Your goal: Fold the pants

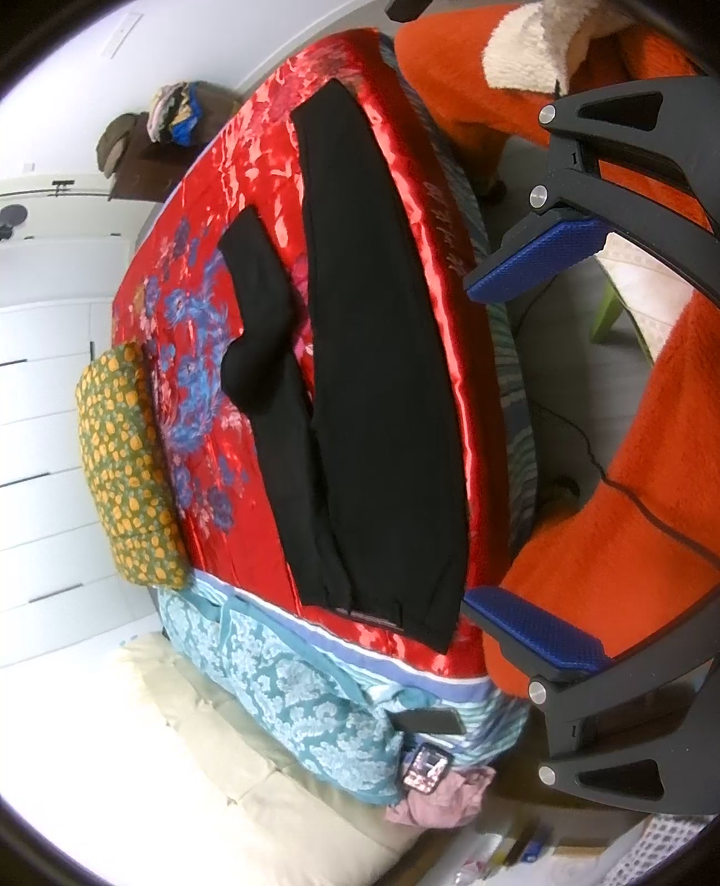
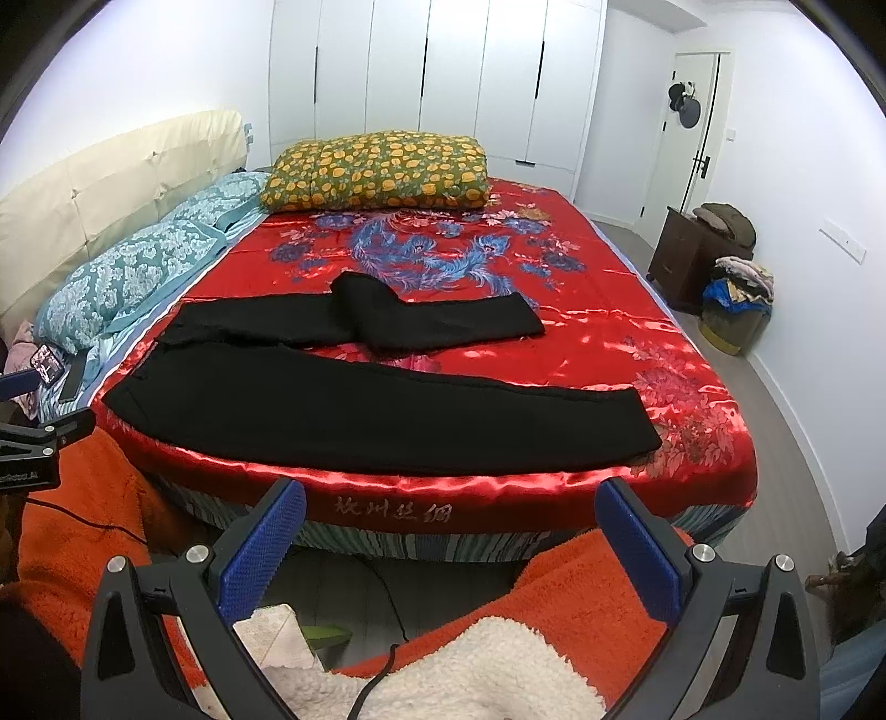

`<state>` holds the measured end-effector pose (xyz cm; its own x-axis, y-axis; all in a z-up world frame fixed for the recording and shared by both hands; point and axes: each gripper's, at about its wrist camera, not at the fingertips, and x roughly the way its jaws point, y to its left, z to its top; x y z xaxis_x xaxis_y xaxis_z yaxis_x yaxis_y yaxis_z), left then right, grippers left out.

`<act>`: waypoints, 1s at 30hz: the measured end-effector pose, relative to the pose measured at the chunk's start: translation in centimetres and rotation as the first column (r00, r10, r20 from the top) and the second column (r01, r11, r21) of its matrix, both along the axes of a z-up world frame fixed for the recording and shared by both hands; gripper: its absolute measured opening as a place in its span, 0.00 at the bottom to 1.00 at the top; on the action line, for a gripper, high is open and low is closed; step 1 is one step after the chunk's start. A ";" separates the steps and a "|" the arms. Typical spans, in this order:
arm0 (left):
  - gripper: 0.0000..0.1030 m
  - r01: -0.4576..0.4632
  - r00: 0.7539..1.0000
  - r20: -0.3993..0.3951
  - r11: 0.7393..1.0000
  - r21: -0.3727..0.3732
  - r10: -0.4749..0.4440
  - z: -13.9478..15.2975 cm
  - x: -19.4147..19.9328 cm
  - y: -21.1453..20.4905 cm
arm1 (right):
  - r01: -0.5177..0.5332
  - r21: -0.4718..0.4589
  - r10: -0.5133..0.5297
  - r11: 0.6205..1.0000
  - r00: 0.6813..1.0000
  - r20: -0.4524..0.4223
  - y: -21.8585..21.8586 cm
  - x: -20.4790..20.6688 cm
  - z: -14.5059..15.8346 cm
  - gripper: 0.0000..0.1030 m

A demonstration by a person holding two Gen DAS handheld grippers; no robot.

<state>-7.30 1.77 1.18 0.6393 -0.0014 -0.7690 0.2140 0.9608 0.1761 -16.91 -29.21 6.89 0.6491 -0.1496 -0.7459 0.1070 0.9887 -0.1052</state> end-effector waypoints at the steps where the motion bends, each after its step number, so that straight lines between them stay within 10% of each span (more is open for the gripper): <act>1: 0.99 -0.002 1.000 -0.002 1.000 0.000 0.002 0.0 0.0 0.0 | -0.001 0.000 0.001 1.000 1.000 -0.002 0.0 0.0 0.0 1.00; 30: 0.99 -0.013 0.999 -0.034 1.000 0.000 0.013 -0.9 1.4 -0.1 | -0.005 0.006 0.006 1.000 0.999 -0.049 0.3 1.3 -1.3 1.00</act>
